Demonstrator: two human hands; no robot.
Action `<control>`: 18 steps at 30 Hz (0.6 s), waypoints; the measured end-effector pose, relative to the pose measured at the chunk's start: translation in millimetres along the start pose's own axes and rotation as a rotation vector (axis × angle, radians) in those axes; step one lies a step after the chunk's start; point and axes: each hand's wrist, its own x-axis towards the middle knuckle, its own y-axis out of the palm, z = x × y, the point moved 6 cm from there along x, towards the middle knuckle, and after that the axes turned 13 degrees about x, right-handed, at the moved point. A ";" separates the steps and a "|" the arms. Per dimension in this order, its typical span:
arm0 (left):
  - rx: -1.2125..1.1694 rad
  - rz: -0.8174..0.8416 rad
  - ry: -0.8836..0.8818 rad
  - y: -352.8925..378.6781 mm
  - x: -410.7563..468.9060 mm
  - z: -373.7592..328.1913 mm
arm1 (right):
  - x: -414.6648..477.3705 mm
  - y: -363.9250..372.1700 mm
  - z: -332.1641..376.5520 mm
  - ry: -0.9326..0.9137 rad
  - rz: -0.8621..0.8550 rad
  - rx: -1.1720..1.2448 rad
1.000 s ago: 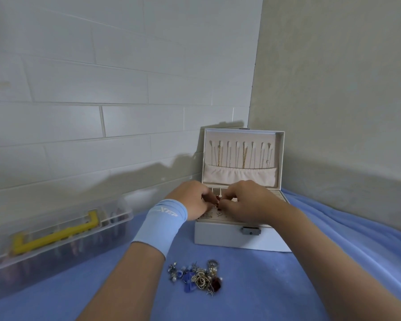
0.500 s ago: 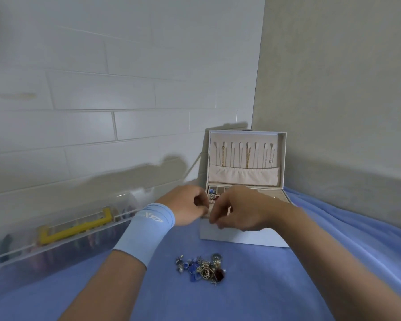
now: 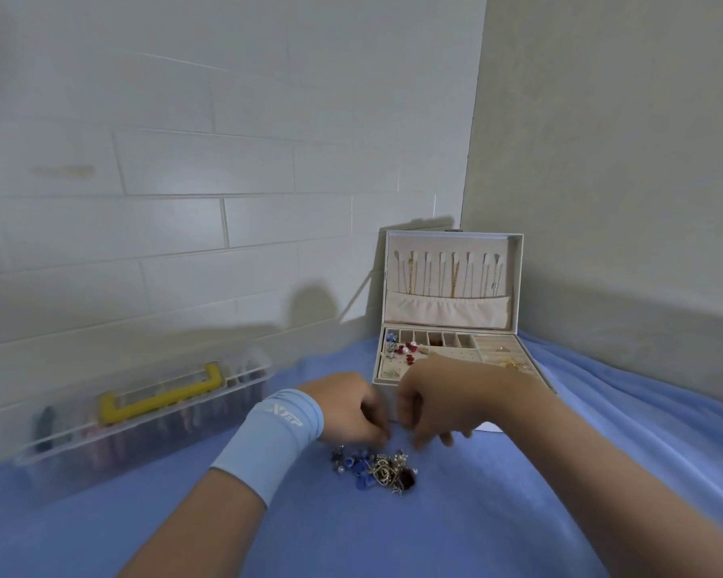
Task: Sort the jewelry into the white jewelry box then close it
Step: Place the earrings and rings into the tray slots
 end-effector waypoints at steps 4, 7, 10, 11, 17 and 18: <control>-0.077 0.021 0.048 2.1 1.0 -8.6 | -6.0 -17.1 -5.1 -0.028 -0.059 0.080; -0.044 0.059 0.057 10.0 3.0 -15.5 | -9.2 -22.5 -6.6 -0.048 -0.072 0.163; -0.010 0.024 0.052 10.0 5.9 -18.2 | -12.9 -30.1 -8.3 -0.065 -0.096 0.210; -0.001 0.010 0.044 8.9 6.7 -17.8 | -13.8 -33.3 -10.2 -0.065 -0.112 0.229; 0.088 0.029 0.025 11.6 7.0 -23.1 | -21.1 -66.0 -29.1 -0.093 -0.335 0.350; 0.102 0.010 0.016 9.7 8.2 -24.5 | -23.5 -74.1 -35.6 -0.089 -0.402 0.362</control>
